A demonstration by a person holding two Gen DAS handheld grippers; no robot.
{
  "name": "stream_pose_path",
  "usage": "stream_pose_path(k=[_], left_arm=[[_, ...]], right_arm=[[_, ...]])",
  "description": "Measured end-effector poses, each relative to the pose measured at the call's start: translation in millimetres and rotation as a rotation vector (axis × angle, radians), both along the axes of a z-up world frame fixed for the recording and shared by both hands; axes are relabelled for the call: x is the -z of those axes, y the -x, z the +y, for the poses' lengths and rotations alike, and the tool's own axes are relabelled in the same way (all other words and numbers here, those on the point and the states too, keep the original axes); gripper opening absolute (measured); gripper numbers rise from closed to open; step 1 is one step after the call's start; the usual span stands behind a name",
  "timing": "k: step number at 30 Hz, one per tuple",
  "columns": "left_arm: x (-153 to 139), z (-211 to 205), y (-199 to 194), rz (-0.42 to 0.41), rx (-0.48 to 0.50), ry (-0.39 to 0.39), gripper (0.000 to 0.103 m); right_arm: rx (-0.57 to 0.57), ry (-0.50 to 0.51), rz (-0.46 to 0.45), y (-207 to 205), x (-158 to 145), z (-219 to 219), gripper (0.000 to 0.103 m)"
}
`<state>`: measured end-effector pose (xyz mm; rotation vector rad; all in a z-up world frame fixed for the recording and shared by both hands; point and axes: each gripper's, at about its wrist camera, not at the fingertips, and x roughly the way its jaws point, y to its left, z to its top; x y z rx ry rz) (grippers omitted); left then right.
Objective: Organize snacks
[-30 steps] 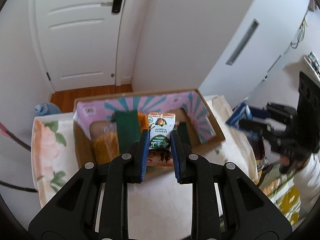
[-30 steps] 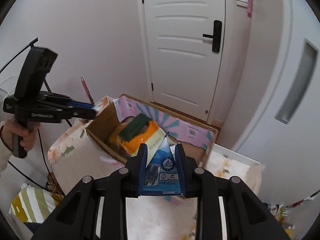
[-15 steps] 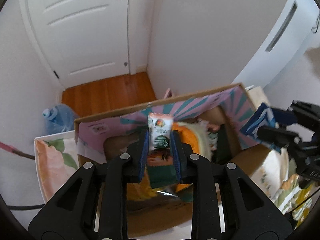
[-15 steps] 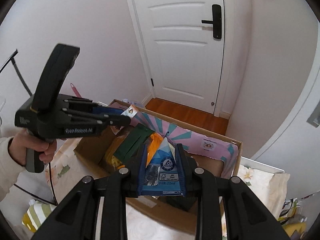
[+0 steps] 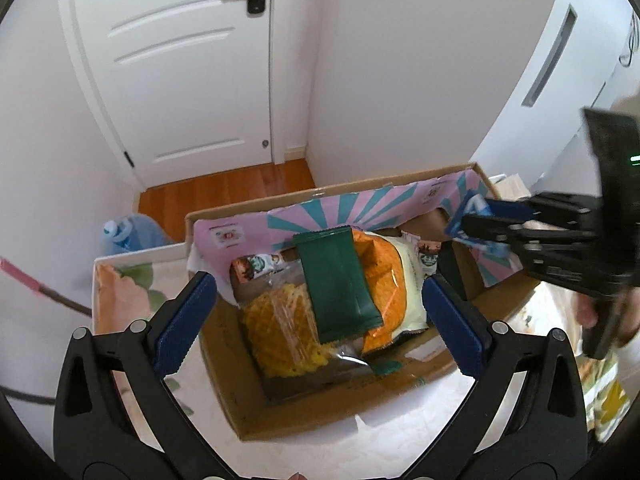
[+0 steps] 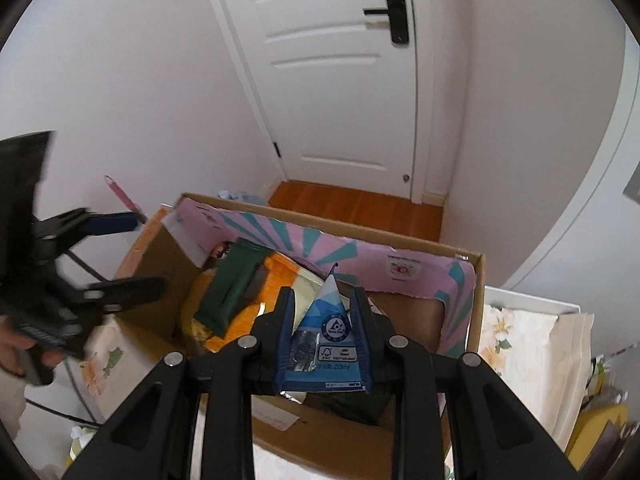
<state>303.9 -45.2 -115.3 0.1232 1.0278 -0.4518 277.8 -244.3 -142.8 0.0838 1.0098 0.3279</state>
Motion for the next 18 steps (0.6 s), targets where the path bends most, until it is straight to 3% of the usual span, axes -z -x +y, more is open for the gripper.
stream_pose_path(k=[10,12,14,18], left_arm=[[-5.6,16.3,14.5,-0.013,-0.027,-0.017,0.102],[-7.0,18.5,17.2,-0.019,-0.033,-0.018,0.102],[-7.4,19.0,18.4,-0.021,-0.037,-0.018,0.102],[-12.1,18.6,23.5,-0.028,-0.041,-0.011,0.102]], right_arm=[[0.088,0.067,0.101,-19.8,40.6,3.8,0.026],[0.106,0.069,0.1,-19.6,39.9,1.8,0.033],[0.109,0.053,0.086,-16.8,34.1,1.1,0.062],[0.113,0.034,0.058,-10.0,22.0,-1.4,0.067]])
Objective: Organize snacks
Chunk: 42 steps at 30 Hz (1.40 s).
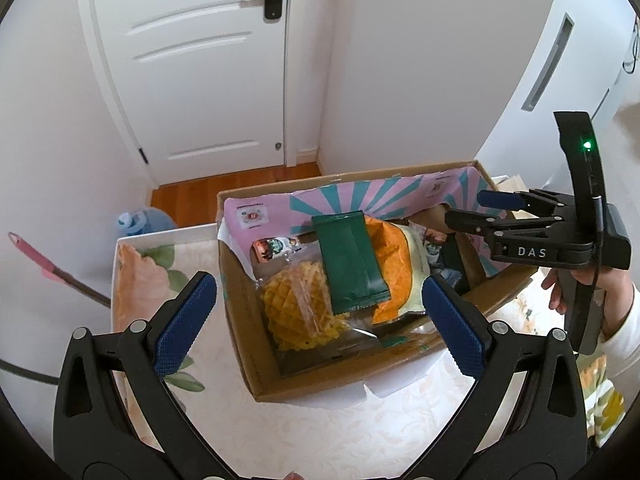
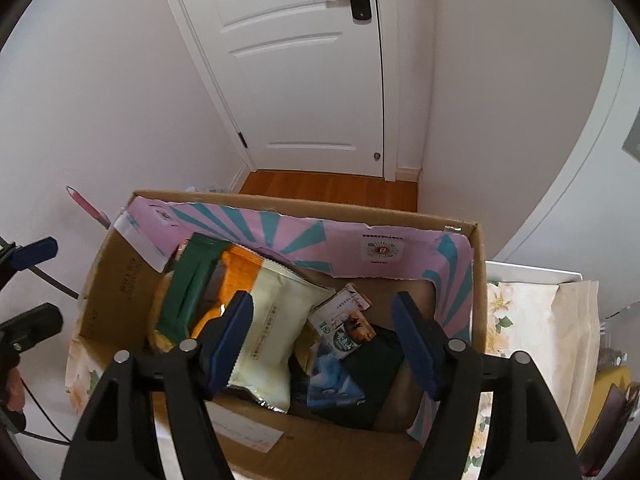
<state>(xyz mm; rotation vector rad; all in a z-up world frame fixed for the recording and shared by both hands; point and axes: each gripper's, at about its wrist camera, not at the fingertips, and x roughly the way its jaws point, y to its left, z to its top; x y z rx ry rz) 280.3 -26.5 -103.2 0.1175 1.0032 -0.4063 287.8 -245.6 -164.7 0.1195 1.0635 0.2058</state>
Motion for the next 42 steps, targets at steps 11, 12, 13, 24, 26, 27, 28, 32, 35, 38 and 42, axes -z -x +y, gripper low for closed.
stream_pose_path(k=[11,12,13,24,26,27,28,32,35,38,42], left_arm=[[-48.9,2.9,22.9,-0.092,-0.038,0.046,0.102],[-55.6,4.1,26.5,-0.105,-0.047,0.054,0.102],[-61.8,5.6,30.6,-0.119,-0.054,0.064,0.102],[-125.1,11.5,91.4,-0.315,-0.185,0.053,0.103],[-133.3,11.1,103.5,-0.336,-0.207,0.047,0.103],[-136.5,11.8,109.6,-0.344,-0.209,0.056,0.103],[-139.6,13.0,116.0,-0.354,-0.214,0.066,0.103],[-147.8,14.7,141.0,-0.383,-0.237,0.081,0.103],[-151.8,12.4,158.9,-0.401,-0.243,0.072,0.103],[-155.0,7.5,174.6,-0.41,-0.255,0.057,0.103],[-160.0,2.7,190.4,-0.415,-0.271,0.043,0.103]], right_arm=[[0.028,0.063,-0.092,36.5,-63.9,4.4,0.067],[0.037,0.064,-0.101,41.0,-69.6,5.4,0.067],[0.049,0.066,-0.116,47.2,-79.7,6.1,0.067],[0.169,0.093,-0.291,113.8,-159.2,9.3,0.102],[0.194,0.127,-0.315,125.3,-171.5,9.4,0.102],[0.205,0.136,-0.325,130.7,-176.2,9.0,0.102],[0.213,0.142,-0.337,136.9,-181.1,9.1,0.102],[0.24,0.164,-0.371,160.9,-196.3,8.4,0.102],[0.251,0.165,-0.375,179.1,-200.7,9.7,0.102],[0.258,0.172,-0.387,192.9,-201.0,9.8,0.102],[0.263,0.19,-0.387,210.3,-202.6,10.4,0.102]])
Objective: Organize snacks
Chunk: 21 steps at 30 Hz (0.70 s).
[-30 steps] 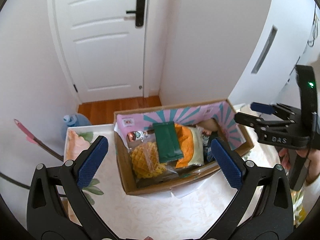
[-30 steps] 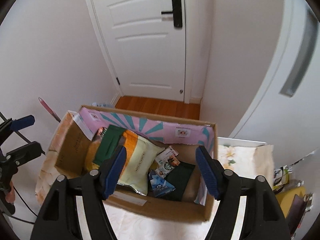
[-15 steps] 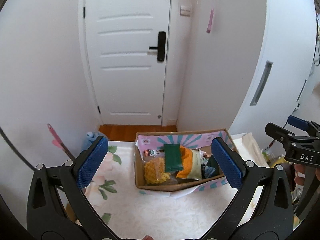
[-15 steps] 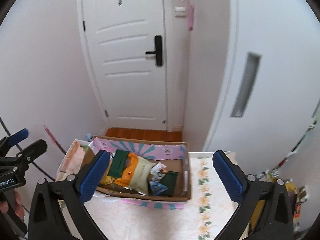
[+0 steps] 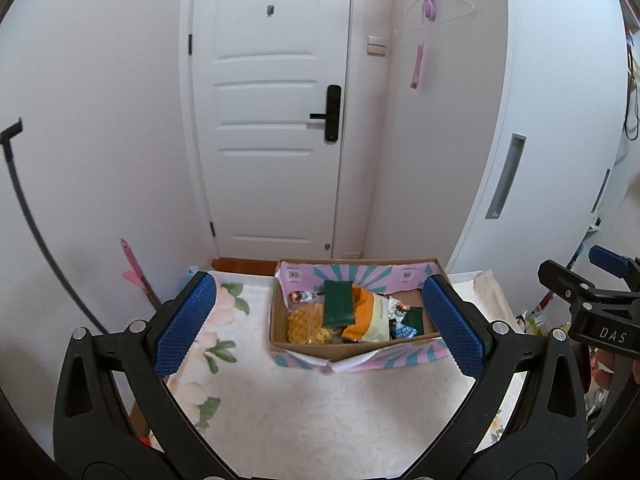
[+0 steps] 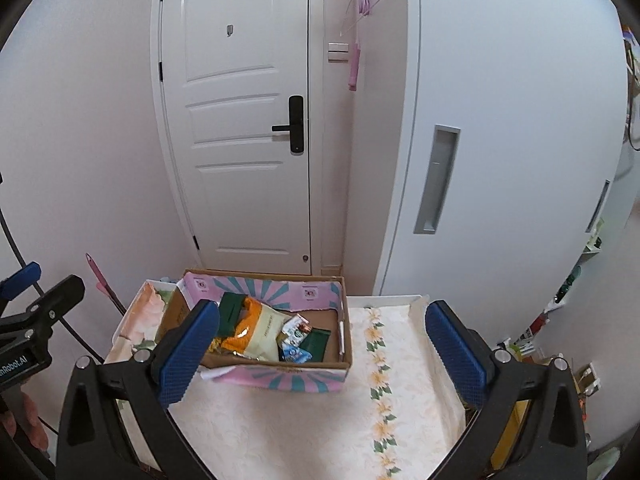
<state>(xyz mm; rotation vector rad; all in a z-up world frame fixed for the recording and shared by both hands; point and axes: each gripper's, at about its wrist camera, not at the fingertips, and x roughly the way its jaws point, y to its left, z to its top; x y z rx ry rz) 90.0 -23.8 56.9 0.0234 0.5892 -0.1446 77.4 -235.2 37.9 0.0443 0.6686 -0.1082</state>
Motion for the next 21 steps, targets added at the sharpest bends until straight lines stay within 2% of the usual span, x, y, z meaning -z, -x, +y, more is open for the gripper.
stream_pose_path(k=[7,11,21], left_arm=[[-6.2,-3.0,20.8,-0.03,-0.004,-0.023,0.103],[-10.0,1.5,22.4,-0.034,0.011,0.005,0.103],[-12.0,4.2,27.0,-0.053,0.026,0.008,0.103]], right_arm=[[0.024,0.016,-0.022,22.5,-4.1,-3.0,0.102],[0.047,0.012,-0.045,30.3,-8.7,-1.8,0.102],[0.059,0.01,-0.072,38.1,-12.1,5.5,0.102]])
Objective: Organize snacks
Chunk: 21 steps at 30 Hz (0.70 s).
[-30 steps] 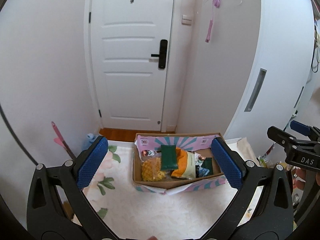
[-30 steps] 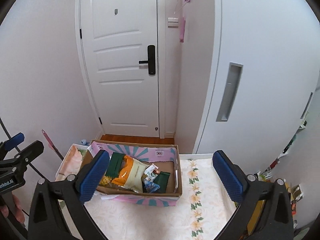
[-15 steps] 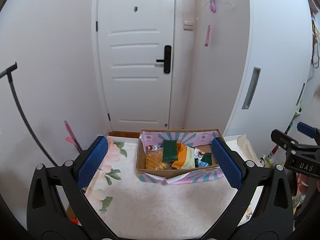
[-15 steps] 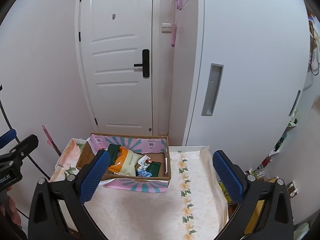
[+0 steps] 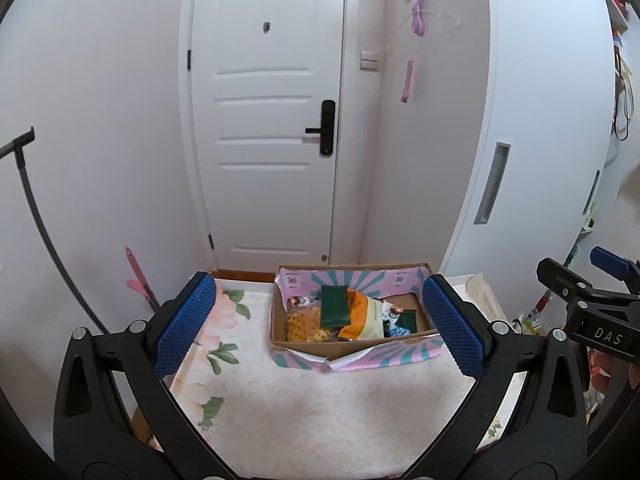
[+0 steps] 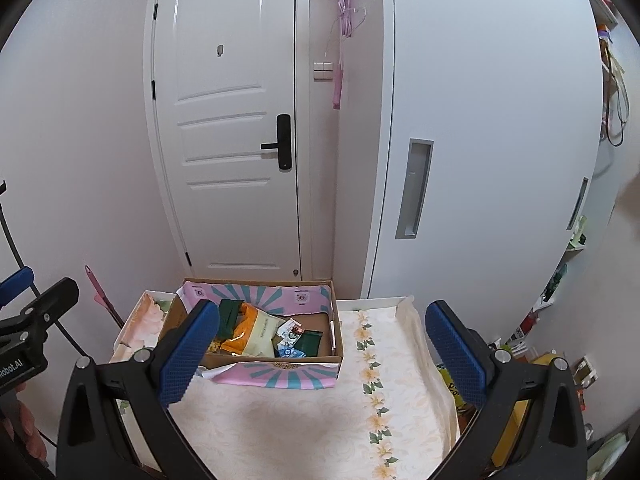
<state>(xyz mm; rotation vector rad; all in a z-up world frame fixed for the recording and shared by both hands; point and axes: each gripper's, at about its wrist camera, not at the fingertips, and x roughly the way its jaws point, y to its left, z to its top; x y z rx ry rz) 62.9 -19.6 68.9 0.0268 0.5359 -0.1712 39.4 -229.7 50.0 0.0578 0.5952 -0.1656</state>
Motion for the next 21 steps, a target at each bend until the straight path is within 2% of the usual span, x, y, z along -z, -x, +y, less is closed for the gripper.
stream_pose_path(k=[21], left_arm=[[-4.4,3.6,2.9,-0.002,0.011,0.009,0.103]], right_arm=[[0.009,-0.003,-0.006,5.5,-3.1,4.3,0.102]])
